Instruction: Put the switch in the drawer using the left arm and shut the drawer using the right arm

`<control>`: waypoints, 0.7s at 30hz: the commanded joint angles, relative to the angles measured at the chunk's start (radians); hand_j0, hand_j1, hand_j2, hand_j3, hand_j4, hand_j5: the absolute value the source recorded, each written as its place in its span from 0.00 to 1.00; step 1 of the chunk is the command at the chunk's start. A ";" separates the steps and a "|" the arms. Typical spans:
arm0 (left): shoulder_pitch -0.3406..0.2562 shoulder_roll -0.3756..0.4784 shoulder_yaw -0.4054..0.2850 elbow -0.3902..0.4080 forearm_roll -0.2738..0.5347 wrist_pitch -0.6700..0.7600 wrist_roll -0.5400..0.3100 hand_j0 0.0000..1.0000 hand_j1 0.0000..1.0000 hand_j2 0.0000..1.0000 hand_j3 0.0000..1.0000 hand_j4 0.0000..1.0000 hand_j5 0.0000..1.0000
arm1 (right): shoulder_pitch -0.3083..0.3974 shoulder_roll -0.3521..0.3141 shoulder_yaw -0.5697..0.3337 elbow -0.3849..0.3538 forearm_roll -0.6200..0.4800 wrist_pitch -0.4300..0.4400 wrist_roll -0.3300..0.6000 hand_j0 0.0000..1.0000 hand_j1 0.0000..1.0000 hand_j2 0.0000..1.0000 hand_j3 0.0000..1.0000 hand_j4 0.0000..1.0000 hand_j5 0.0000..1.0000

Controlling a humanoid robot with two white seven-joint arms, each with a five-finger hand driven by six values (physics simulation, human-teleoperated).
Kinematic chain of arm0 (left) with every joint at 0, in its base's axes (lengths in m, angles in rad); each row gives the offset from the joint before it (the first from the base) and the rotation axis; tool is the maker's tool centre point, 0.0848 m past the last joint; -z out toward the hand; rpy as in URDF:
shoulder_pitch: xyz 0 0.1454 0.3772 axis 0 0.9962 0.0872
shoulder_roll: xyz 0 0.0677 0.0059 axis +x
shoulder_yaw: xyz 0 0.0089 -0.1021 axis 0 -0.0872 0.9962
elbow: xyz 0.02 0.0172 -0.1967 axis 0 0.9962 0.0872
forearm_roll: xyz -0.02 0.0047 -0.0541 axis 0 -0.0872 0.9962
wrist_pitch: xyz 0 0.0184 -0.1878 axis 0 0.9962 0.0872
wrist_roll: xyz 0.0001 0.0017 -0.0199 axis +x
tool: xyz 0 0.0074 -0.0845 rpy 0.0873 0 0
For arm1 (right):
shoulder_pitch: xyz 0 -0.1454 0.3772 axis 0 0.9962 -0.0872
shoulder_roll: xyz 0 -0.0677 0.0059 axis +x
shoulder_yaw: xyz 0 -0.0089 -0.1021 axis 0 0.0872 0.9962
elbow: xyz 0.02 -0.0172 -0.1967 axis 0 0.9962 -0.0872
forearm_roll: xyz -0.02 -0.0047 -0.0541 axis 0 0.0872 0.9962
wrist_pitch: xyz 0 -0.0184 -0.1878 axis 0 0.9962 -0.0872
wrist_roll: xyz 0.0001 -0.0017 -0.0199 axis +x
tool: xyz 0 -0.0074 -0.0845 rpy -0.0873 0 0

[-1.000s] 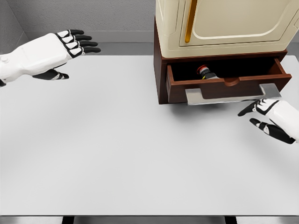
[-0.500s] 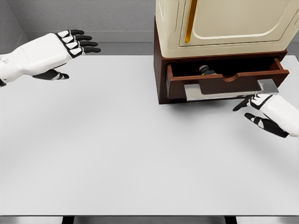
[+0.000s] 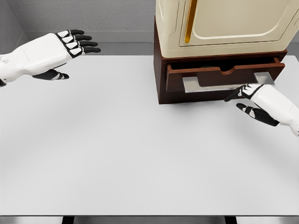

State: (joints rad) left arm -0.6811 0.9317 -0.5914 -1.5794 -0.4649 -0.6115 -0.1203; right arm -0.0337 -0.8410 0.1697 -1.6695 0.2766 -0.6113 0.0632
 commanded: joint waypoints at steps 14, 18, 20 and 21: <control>-0.002 0.001 0.001 0.001 0.002 0.001 0.001 1.00 1.00 1.00 1.00 1.00 1.00 | -0.035 0.043 0.040 0.002 0.000 0.000 0.044 0.57 0.57 0.57 0.57 0.57 0.57; -0.002 0.001 0.001 0.001 0.002 0.001 0.001 1.00 1.00 1.00 1.00 1.00 1.00 | -0.054 0.049 0.045 0.017 0.003 0.000 0.046 0.57 0.57 0.57 0.57 0.57 0.57; -0.002 0.001 0.001 -0.001 0.002 0.001 0.001 1.00 1.00 1.00 1.00 1.00 1.00 | -0.069 0.059 0.048 0.027 0.004 0.000 0.046 0.56 0.56 0.56 0.56 0.56 0.56; -0.002 0.001 0.001 0.001 0.000 0.001 0.001 1.00 1.00 1.00 1.00 1.00 1.00 | -0.072 0.059 0.048 0.031 0.004 0.000 0.046 0.56 0.56 0.56 0.56 0.56 0.56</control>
State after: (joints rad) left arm -0.6826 0.9316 -0.5908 -1.5788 -0.4700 -0.6115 -0.1203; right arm -0.1058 -0.7856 0.2164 -1.6477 0.2865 -0.6117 0.1103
